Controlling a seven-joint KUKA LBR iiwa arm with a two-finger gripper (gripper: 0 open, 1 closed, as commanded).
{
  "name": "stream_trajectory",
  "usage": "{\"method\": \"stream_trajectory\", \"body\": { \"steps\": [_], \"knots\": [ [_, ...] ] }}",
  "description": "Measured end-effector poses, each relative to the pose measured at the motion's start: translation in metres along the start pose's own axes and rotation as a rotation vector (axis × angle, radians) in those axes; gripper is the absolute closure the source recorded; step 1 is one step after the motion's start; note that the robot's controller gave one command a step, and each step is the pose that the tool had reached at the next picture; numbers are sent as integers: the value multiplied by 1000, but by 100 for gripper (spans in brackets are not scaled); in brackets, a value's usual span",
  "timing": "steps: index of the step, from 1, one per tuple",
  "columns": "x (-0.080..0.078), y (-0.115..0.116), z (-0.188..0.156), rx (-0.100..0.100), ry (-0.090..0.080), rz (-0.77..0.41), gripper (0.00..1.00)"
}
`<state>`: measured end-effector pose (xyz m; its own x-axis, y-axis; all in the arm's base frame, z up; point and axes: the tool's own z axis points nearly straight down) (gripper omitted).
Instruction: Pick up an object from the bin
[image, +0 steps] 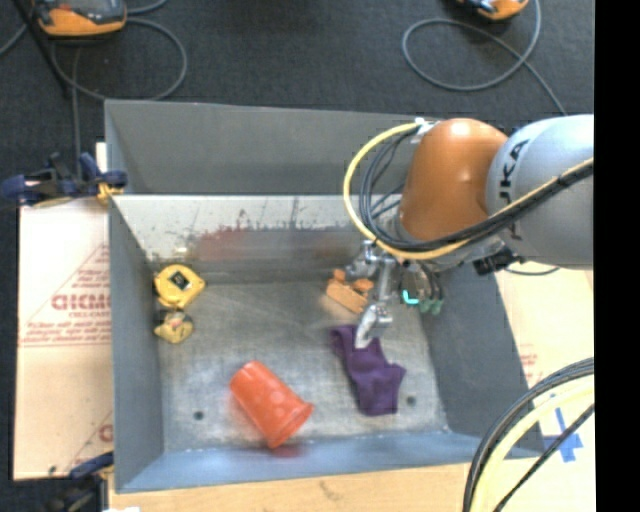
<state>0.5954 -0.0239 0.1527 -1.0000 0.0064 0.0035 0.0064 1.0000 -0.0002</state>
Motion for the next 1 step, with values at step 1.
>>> {"method": "stream_trajectory", "body": {
  "steps": [1],
  "knots": [
    [-2, 0, -4, 1, -8, 0, 0]
  ]
}}
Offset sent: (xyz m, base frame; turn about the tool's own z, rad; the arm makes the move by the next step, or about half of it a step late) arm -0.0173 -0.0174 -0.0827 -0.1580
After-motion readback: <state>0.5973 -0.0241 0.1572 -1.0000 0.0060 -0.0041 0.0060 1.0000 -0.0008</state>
